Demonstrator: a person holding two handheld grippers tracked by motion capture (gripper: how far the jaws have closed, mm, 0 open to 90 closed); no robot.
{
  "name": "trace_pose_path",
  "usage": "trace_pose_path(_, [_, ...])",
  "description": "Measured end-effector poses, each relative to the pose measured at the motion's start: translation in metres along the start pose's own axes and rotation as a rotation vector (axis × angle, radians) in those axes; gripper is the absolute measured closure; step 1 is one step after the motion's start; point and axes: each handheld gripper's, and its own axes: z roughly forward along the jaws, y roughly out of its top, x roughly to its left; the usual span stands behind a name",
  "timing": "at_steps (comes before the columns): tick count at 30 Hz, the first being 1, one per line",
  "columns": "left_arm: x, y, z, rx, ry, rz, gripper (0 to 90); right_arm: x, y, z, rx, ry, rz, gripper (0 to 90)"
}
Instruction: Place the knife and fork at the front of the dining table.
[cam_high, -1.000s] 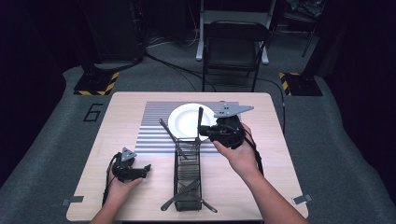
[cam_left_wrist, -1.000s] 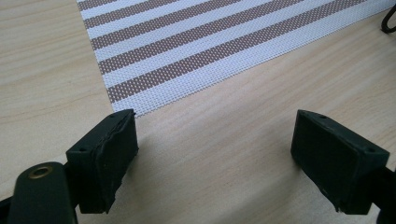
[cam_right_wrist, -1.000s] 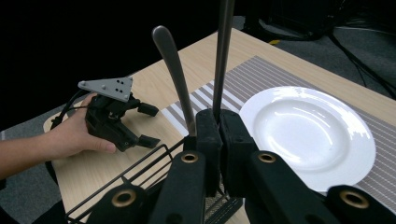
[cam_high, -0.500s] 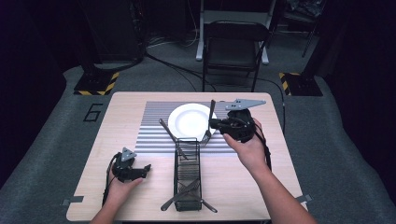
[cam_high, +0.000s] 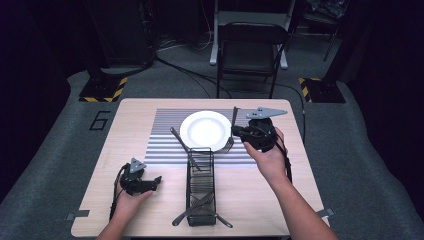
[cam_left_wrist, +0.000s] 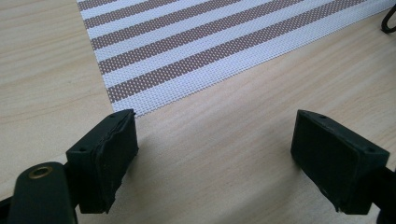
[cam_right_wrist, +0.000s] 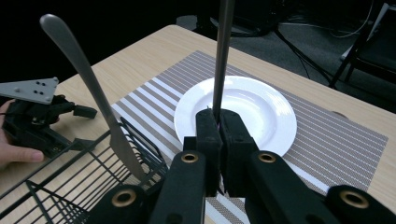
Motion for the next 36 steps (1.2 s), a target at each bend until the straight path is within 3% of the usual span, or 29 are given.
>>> trace_pose_path(12, [0.000, 0.000, 0.000, -0.002, 0.001, 0.002, 14.6, -0.011, -0.018, 0.013, -0.007, -0.041, -0.004, 87.8])
trace_pose_path(36, [0.000, 0.000, 0.000, -0.002, 0.000, 0.002, 14.6, -0.045, -0.055, 0.055, 0.086, -0.125, 0.103, 87.8])
